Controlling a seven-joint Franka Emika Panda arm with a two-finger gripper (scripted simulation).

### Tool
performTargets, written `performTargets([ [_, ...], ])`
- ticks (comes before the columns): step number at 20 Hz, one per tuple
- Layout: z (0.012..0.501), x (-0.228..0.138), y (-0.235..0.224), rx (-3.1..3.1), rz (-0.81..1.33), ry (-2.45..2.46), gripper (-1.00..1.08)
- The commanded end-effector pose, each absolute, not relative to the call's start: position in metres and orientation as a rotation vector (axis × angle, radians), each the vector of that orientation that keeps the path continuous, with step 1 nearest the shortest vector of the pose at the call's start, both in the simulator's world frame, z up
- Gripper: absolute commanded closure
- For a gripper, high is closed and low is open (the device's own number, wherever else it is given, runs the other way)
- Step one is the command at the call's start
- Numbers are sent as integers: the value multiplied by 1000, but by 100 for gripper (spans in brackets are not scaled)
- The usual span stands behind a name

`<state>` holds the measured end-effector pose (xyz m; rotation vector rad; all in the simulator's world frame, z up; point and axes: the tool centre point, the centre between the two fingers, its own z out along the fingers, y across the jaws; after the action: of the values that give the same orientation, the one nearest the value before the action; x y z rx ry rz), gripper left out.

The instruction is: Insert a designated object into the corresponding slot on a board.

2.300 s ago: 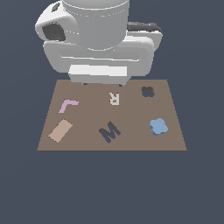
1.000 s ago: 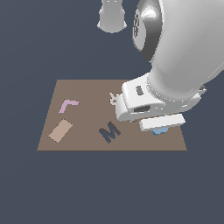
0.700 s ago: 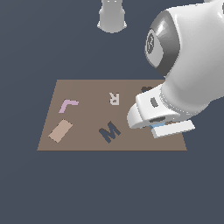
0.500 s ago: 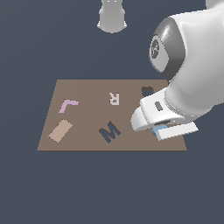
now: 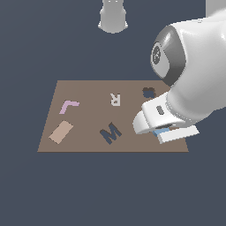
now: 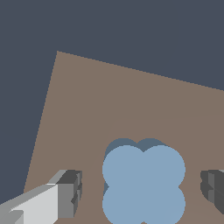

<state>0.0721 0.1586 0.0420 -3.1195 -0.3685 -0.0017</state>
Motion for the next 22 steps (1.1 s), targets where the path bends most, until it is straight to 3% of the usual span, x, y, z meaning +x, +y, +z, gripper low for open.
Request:
performTargets([
  [1,33,72,159,-3120,1,-369,-92],
  [4,30,72,159,-3120,0,-370,-92],
  [5,30,72,159,-3120,0,-370,108],
  [22,31,70,156,-3125,-1,-323,108],
])
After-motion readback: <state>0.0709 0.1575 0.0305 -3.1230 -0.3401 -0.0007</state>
